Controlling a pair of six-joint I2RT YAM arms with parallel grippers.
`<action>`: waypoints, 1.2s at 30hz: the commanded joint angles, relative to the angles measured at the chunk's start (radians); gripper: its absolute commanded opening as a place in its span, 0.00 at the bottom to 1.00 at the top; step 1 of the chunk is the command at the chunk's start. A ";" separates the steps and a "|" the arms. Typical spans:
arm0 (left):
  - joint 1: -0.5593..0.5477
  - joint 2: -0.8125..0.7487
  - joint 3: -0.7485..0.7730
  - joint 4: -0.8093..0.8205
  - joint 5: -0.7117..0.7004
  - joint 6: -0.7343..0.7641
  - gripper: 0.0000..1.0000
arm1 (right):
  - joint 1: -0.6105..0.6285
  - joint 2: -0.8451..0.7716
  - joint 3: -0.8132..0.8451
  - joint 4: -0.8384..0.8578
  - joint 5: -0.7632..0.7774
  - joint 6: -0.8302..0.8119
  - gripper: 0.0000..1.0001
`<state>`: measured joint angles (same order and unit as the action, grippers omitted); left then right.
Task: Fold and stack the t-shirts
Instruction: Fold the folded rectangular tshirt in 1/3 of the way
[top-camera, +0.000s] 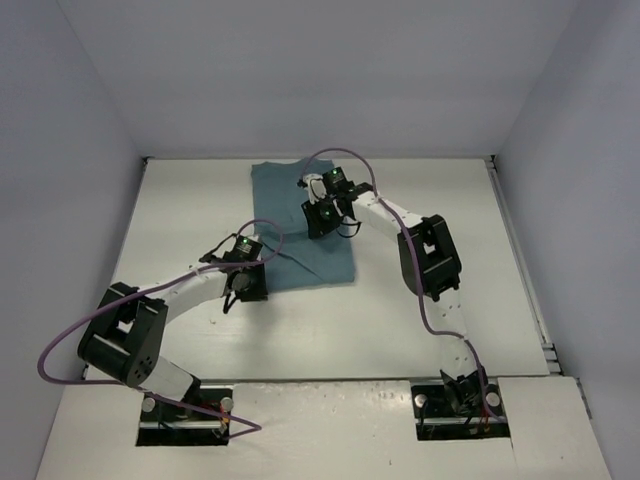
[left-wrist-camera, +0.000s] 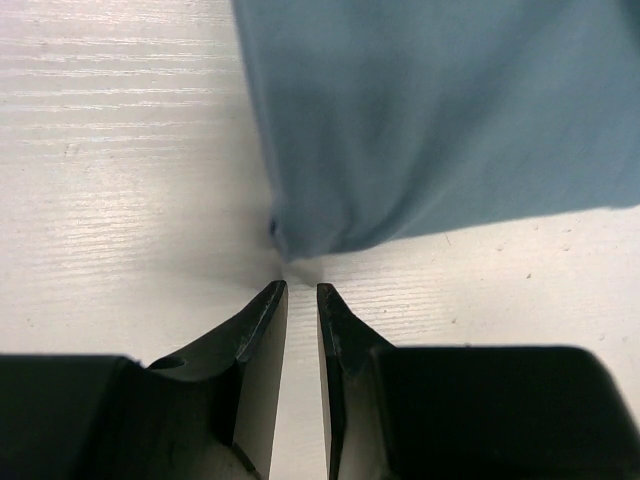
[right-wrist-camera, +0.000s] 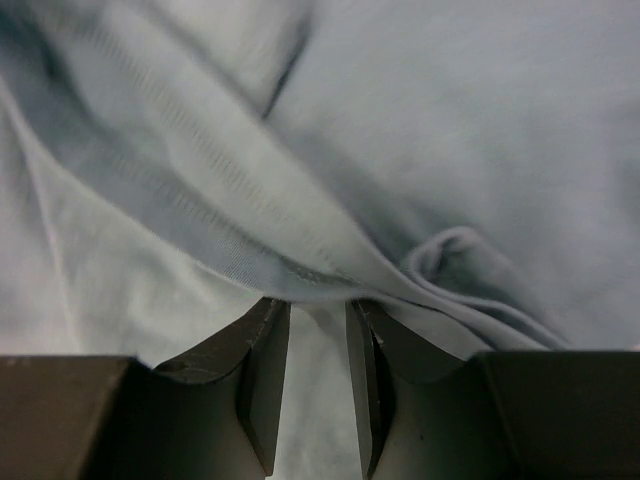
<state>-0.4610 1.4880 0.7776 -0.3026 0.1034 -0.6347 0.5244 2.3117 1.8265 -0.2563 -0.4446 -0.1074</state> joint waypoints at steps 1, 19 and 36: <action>-0.004 -0.046 0.005 -0.012 -0.023 0.015 0.17 | -0.060 -0.020 0.158 0.029 0.129 0.017 0.28; 0.020 -0.120 0.154 -0.110 -0.055 -0.017 0.47 | -0.092 -0.556 -0.409 0.050 0.281 0.257 0.43; 0.031 0.031 0.149 -0.053 -0.044 -0.028 0.47 | -0.086 -0.673 -0.794 0.194 0.106 0.371 0.59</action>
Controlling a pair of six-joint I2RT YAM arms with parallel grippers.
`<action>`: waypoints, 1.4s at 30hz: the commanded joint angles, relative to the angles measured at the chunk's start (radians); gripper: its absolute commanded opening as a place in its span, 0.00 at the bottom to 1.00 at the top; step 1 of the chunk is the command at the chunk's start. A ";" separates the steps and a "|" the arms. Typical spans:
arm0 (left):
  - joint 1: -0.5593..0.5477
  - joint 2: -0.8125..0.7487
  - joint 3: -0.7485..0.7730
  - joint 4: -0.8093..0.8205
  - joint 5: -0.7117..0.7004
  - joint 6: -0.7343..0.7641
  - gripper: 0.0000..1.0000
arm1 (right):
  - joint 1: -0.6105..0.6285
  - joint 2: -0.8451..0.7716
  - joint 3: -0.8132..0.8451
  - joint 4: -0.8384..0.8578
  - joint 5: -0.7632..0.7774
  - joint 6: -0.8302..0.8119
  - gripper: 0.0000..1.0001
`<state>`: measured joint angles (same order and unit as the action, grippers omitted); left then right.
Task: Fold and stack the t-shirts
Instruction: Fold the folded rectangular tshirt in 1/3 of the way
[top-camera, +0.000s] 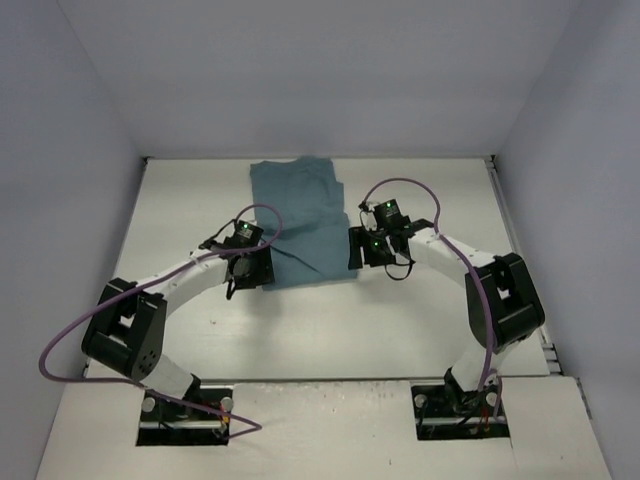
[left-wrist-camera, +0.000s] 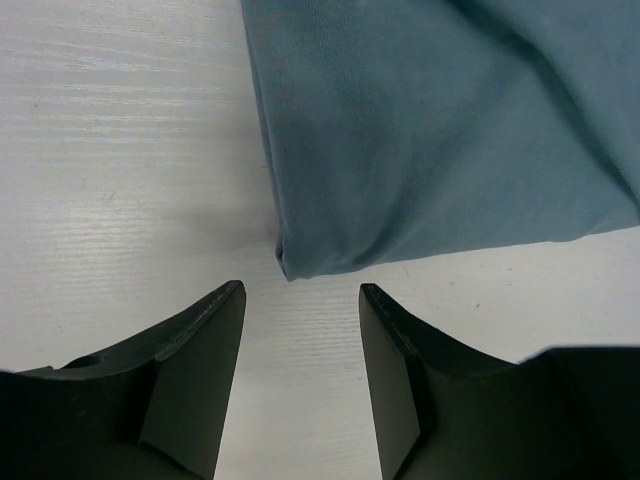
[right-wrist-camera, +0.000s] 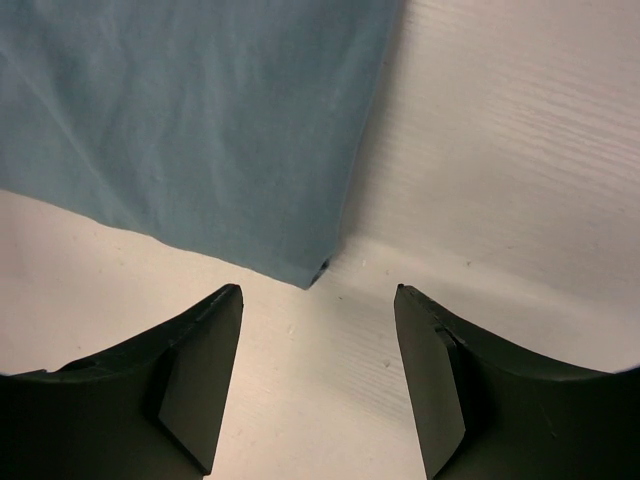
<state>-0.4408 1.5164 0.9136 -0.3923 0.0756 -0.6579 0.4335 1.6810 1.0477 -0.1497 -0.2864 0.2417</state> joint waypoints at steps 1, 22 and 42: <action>0.012 0.015 0.014 0.040 -0.016 -0.005 0.47 | 0.005 -0.038 -0.027 0.097 -0.056 0.023 0.59; 0.014 0.085 0.033 0.081 0.015 0.010 0.09 | 0.021 0.072 -0.083 0.231 -0.140 0.019 0.14; 0.107 0.005 -0.003 -0.103 0.026 0.107 0.00 | -0.044 -0.026 -0.102 0.085 0.011 -0.039 0.05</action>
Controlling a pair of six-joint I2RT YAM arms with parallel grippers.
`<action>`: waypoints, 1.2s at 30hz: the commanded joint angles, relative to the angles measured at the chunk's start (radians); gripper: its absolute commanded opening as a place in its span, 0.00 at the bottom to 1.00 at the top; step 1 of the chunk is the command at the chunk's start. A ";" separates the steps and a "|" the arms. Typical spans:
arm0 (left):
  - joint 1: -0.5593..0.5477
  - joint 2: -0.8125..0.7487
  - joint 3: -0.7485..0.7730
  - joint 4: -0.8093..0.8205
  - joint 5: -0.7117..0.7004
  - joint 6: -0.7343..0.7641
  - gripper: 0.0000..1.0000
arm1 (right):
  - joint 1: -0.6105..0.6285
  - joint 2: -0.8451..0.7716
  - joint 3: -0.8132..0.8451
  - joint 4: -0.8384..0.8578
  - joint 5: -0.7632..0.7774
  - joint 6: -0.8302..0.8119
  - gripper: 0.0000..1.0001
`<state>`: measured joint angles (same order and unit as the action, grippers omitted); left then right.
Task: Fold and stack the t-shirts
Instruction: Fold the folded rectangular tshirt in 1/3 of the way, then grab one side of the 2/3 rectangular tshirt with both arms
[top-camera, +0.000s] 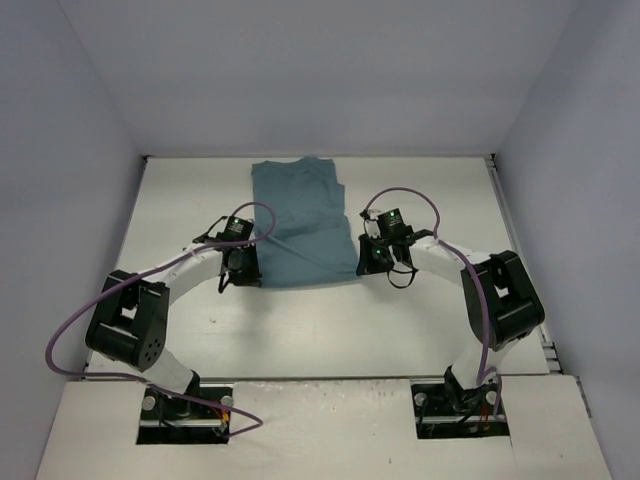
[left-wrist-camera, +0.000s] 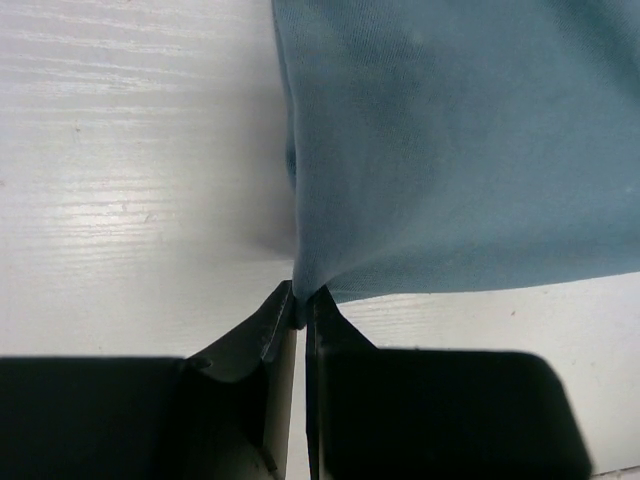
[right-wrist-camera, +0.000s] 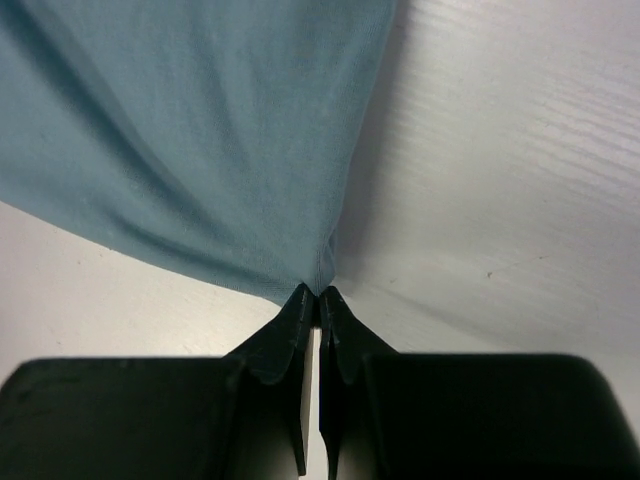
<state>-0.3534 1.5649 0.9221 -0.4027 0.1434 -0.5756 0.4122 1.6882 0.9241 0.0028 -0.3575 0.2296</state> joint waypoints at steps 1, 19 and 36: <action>0.019 -0.048 -0.014 -0.097 -0.034 0.019 0.00 | -0.023 -0.041 0.020 -0.072 0.082 -0.024 0.09; 0.028 -0.094 0.284 -0.225 0.003 0.076 0.28 | 0.060 0.052 0.455 -0.156 -0.058 -0.063 0.20; 0.031 0.066 0.079 -0.068 0.000 0.027 0.16 | 0.016 0.452 0.633 -0.052 -0.194 -0.170 0.01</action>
<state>-0.3313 1.6573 1.0158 -0.5092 0.1765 -0.5306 0.4784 2.1605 1.5095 -0.1080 -0.5598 0.0943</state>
